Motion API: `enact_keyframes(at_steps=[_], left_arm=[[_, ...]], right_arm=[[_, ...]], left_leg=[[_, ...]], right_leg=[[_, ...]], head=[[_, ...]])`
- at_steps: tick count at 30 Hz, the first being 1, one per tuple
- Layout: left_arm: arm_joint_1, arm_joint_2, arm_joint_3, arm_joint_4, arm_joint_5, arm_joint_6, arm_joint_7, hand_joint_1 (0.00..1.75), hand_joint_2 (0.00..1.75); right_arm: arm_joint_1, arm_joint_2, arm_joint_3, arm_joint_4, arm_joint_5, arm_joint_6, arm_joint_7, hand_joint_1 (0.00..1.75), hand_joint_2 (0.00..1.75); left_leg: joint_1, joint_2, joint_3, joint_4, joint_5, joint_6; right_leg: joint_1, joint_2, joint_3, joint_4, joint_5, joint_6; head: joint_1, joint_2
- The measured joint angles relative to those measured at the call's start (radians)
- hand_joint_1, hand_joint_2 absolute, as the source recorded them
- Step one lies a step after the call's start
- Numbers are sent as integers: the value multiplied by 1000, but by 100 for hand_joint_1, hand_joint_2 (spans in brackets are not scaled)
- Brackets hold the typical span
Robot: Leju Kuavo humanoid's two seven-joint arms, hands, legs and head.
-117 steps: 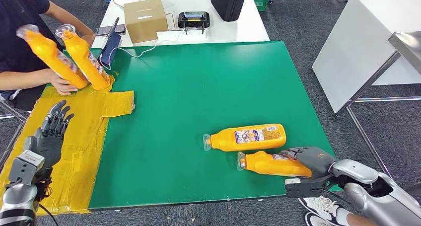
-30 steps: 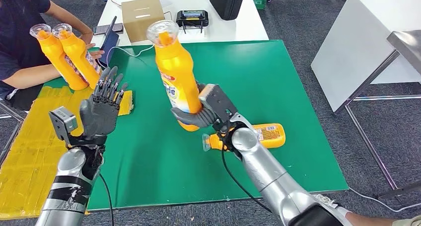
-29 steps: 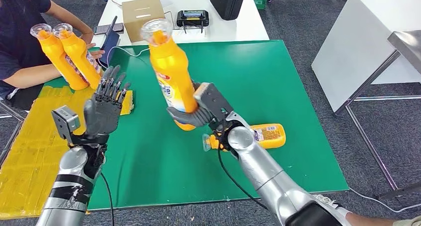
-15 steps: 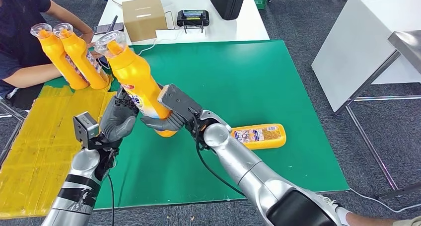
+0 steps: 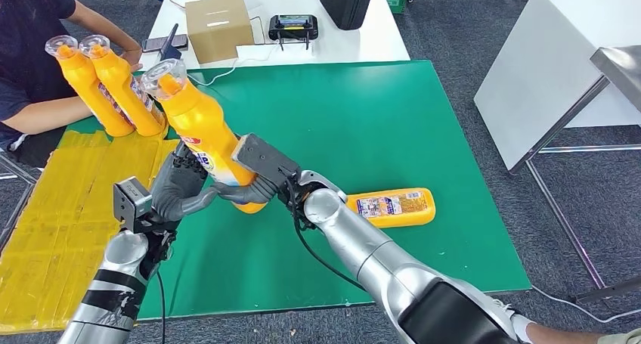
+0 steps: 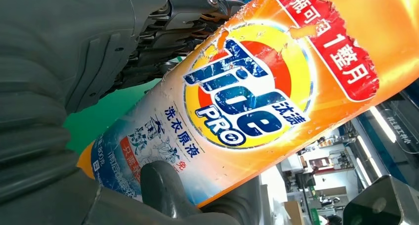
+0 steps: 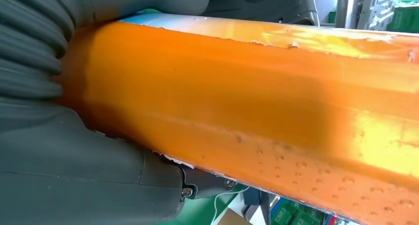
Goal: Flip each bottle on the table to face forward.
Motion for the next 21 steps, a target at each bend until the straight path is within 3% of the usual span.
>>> enact_keyframes(at_steps=[12, 21], left_arm=[[3, 11, -3, 11, -12, 1, -2, 0, 175], [22, 36, -1, 35, -21, 18, -2, 0, 175]], right_arm=[[-11, 6, 23, 37, 26, 9, 0, 175, 175], [10, 21, 153, 79, 113, 25, -2, 175, 175]], left_leg=[[0, 0, 0, 0, 0, 0], [0, 1, 0, 0, 0, 0]], right_leg=[[0, 0, 0, 0, 0, 0], [0, 1, -1, 0, 0, 0]], head=[[0, 0], [0, 0]])
